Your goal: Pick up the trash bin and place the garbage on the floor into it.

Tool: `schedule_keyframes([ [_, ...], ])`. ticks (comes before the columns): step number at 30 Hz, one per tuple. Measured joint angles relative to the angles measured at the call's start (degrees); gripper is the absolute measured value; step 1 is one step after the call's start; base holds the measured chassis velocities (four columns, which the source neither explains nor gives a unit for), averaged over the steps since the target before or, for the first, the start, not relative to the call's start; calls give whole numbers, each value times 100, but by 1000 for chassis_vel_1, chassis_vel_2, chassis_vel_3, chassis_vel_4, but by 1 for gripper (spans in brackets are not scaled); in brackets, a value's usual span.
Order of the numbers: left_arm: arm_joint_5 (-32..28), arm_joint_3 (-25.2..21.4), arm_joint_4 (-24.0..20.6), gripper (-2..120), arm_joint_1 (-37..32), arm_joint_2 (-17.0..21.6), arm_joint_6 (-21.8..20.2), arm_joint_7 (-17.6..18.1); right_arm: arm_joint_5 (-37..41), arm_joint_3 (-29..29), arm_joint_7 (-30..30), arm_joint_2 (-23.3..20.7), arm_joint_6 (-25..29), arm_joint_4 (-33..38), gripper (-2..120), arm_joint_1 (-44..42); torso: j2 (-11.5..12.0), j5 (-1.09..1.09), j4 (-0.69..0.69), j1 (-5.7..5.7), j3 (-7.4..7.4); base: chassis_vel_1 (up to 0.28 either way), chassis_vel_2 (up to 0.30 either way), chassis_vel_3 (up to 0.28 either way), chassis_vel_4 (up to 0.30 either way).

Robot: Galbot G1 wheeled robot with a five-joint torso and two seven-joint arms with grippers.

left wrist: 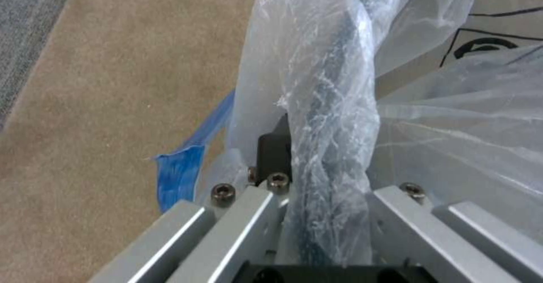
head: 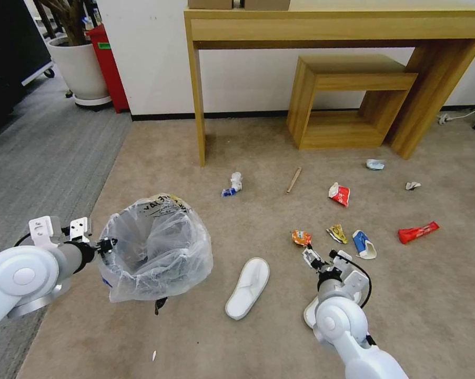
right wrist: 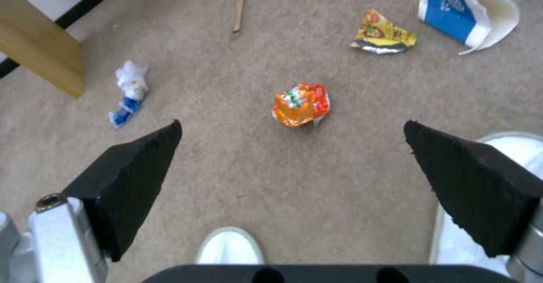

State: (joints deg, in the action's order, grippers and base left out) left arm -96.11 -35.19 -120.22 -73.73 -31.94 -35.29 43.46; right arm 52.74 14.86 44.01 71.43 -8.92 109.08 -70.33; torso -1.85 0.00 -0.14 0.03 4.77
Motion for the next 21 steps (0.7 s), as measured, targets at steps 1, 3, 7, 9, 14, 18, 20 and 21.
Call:
schedule_keyframes([
  [1,0,0,8,0,2,0,0,0,72,1,48,10,-20,-19,100,62,0,-1,1,0,0,0,0,0,0],
  [3,-1,0,19,0,3,0,0,0,98,4,53,36,-28,-57,100,106,0,-1,1,0,0,0,0,0,0],
  [7,-4,-10,41,0,7,15,0,-4,-17,-19,111,119,-71,-205,100,185,0,0,1,0,0,0,0,0,0],
  [9,-4,-15,45,0,6,18,0,-5,-50,-14,112,132,-72,-216,100,185,0,0,1,0,0,0,0,0,0],
  [14,-4,-23,98,0,14,19,1,-21,135,-110,201,245,-173,-311,100,356,0,-1,0,0,0,0,0,0,0],
  [18,13,11,164,0,64,13,3,-34,259,-394,383,423,-287,-711,100,700,0,0,1,0,0,0,0,0,0],
  [20,18,26,170,0,76,4,3,-38,279,-485,392,495,-295,-923,100,839,0,-1,2,0,0,0,0,0,0],
  [21,24,38,172,0,80,-2,4,-41,281,-555,392,556,-295,-1089,100,951,0,0,2,0,0,0,0,0,0],
])
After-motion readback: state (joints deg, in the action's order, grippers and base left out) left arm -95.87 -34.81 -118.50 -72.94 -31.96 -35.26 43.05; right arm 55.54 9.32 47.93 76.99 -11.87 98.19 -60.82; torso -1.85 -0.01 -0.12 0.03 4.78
